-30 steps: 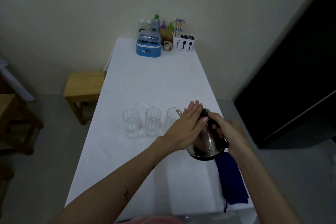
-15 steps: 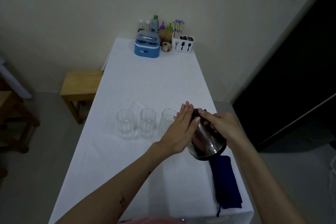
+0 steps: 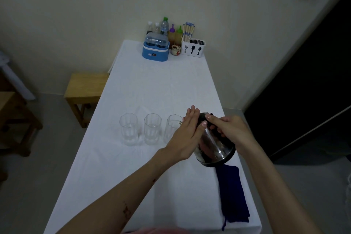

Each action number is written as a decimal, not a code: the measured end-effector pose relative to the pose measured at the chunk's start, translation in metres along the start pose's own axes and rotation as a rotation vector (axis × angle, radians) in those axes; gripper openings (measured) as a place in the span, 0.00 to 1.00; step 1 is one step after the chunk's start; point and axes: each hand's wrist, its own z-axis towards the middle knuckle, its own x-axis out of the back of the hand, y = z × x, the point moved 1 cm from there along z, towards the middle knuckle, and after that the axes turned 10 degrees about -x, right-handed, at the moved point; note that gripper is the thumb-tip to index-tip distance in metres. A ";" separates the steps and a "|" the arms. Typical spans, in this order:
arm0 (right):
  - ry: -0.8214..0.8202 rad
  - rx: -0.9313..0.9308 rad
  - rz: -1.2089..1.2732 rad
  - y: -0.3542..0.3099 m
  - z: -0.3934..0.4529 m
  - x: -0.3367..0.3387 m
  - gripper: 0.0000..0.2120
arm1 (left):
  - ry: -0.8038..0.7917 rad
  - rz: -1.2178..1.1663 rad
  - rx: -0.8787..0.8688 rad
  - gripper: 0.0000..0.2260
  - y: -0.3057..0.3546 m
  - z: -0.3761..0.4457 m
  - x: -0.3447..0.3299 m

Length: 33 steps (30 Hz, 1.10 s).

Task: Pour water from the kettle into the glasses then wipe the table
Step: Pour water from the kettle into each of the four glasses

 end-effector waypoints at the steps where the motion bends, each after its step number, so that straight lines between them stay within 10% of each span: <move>1: -0.003 0.001 0.001 0.000 0.000 0.000 0.20 | 0.002 0.001 0.001 0.28 0.000 0.000 0.000; 33: 0.011 -0.024 -0.008 -0.001 0.005 -0.006 0.19 | -0.005 -0.007 0.015 0.28 -0.002 -0.001 0.004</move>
